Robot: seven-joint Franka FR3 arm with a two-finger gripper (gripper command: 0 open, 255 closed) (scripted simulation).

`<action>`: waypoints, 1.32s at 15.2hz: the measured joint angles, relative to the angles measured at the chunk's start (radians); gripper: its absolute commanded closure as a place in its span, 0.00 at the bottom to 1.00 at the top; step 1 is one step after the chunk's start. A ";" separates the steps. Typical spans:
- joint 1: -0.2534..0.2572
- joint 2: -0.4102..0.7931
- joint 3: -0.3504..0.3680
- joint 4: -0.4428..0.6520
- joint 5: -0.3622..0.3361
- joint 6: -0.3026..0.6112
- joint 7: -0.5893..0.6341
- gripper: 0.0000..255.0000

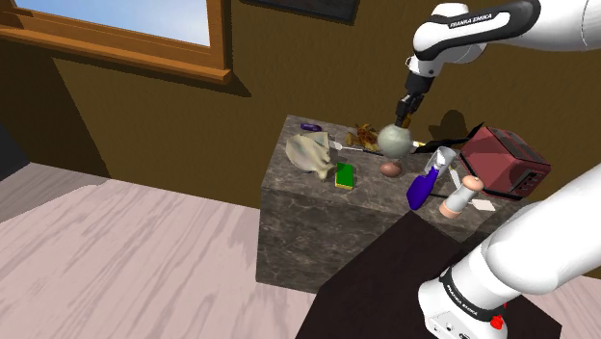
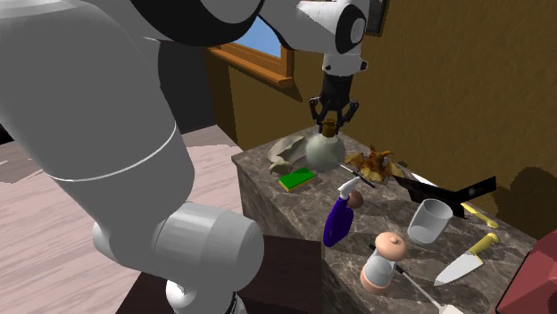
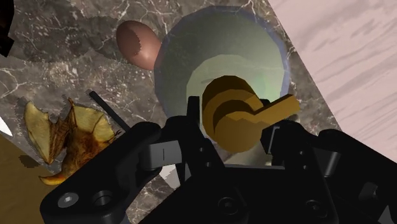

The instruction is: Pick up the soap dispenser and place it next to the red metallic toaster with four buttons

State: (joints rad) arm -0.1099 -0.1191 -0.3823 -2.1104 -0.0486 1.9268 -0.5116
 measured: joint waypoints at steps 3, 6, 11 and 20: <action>-0.001 -0.011 0.000 0.028 -0.003 -0.038 -0.001 1.00; 0.000 -0.017 0.002 0.061 -0.005 -0.077 0.001 1.00; 0.001 -0.028 0.006 0.119 -0.007 -0.145 0.003 1.00; 0.003 -0.031 0.009 0.231 -0.006 -0.260 0.003 1.00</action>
State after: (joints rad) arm -0.1064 -0.1500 -0.3731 -1.8796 -0.0549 1.6668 -0.5085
